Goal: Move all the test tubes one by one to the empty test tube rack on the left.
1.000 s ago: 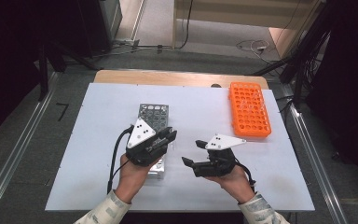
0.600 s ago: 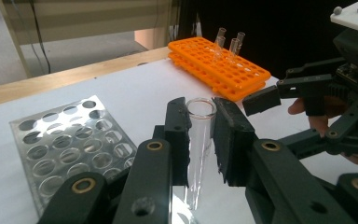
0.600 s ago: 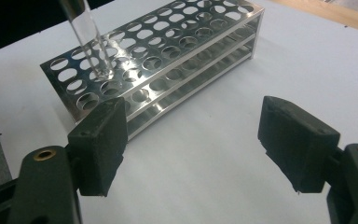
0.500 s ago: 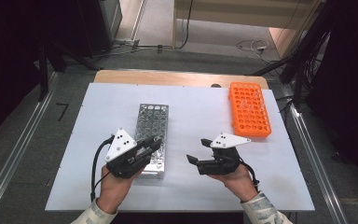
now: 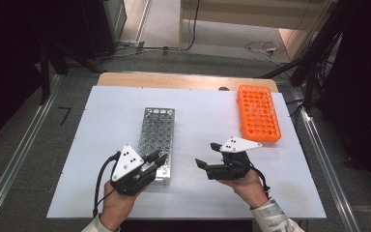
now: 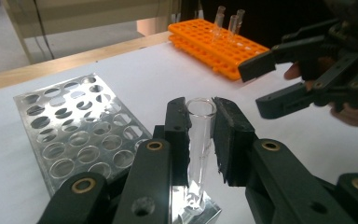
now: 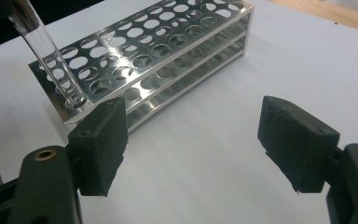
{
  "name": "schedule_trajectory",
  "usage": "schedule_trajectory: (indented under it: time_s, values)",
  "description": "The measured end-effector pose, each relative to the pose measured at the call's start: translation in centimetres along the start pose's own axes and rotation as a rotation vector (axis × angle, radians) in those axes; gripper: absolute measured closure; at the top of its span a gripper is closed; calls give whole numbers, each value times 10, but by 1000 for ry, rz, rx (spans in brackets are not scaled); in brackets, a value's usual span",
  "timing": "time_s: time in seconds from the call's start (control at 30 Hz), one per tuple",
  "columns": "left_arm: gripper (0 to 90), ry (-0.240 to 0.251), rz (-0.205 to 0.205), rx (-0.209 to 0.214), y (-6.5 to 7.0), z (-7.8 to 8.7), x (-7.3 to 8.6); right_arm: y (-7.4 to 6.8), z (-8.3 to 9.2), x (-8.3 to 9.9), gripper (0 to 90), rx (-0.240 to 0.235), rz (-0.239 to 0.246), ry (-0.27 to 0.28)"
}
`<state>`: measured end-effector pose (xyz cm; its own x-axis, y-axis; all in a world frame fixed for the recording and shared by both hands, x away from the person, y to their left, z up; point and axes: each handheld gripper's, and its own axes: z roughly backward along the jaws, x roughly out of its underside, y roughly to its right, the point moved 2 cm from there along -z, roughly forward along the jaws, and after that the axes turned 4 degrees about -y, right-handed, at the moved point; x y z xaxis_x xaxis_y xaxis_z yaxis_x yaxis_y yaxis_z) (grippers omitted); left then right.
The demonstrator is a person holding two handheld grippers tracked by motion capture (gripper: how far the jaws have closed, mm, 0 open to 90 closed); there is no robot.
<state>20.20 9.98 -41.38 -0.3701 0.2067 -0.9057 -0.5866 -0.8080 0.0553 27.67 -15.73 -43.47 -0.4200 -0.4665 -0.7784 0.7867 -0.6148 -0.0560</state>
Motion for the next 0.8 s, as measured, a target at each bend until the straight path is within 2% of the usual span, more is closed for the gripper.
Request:
schedule_trajectory:
  time_s: [0.27,0.7,0.8]
  values:
    - [759,-26,-46,-40,8,-8,16,0,0,1,228,4,0,-4]
    - [751,-120,-55,-39,9,-21,37,0,-5,3,229,7,4,-23]
    - [722,-122,-51,-35,9,-22,38,0,-5,4,229,7,3,-24]
